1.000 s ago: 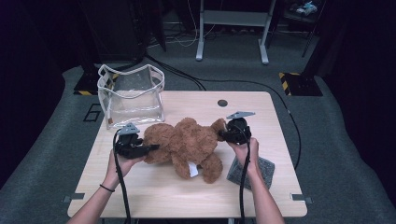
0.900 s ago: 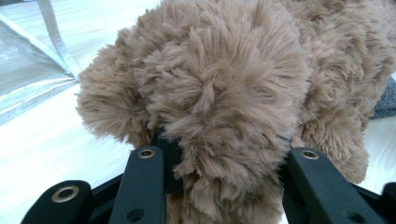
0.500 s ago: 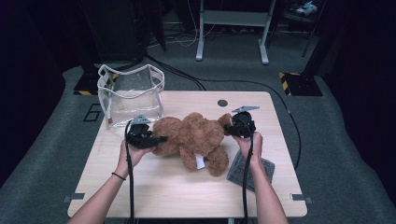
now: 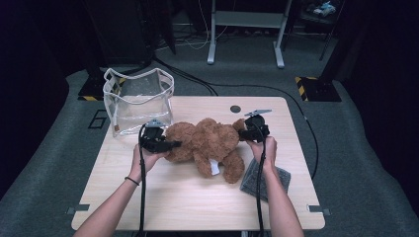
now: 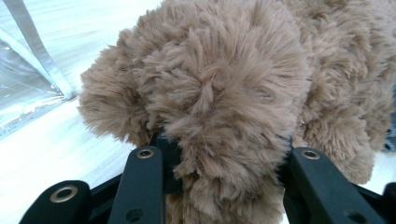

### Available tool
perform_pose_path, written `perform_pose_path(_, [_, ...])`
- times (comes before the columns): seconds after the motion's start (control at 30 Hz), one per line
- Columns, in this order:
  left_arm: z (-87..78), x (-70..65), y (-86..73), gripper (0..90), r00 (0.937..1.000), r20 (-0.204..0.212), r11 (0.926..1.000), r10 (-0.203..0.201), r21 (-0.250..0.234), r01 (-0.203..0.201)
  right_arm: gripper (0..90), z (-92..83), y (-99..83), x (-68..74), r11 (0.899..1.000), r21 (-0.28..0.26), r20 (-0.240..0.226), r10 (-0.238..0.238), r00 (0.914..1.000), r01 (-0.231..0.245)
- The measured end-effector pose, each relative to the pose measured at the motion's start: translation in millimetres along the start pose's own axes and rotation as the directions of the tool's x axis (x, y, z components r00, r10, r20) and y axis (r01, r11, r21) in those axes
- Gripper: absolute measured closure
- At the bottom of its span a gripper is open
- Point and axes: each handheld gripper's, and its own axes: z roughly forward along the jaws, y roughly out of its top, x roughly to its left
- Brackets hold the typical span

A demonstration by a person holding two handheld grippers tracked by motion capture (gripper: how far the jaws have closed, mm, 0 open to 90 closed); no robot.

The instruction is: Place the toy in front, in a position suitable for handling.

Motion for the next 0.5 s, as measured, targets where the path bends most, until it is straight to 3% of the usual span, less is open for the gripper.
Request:
perform_pose_path(0.17, [10.2,3.1,-2.7,60.6,0.9997,-0.025,0.9997,0.002,0.026,-0.002,69.2,14.4,-3.9,1.4,0.999,0.04,0.014,-0.004,0.9999,0.004])
perform_pose_path(0.5, [17.8,-3.1,-9.0,59.6,0.9963,-0.063,0.9974,0.059,0.045,-0.056,68.4,36.3,-15.6,-3.4,0.996,0.082,0.012,0.033,0.9994,-0.034])
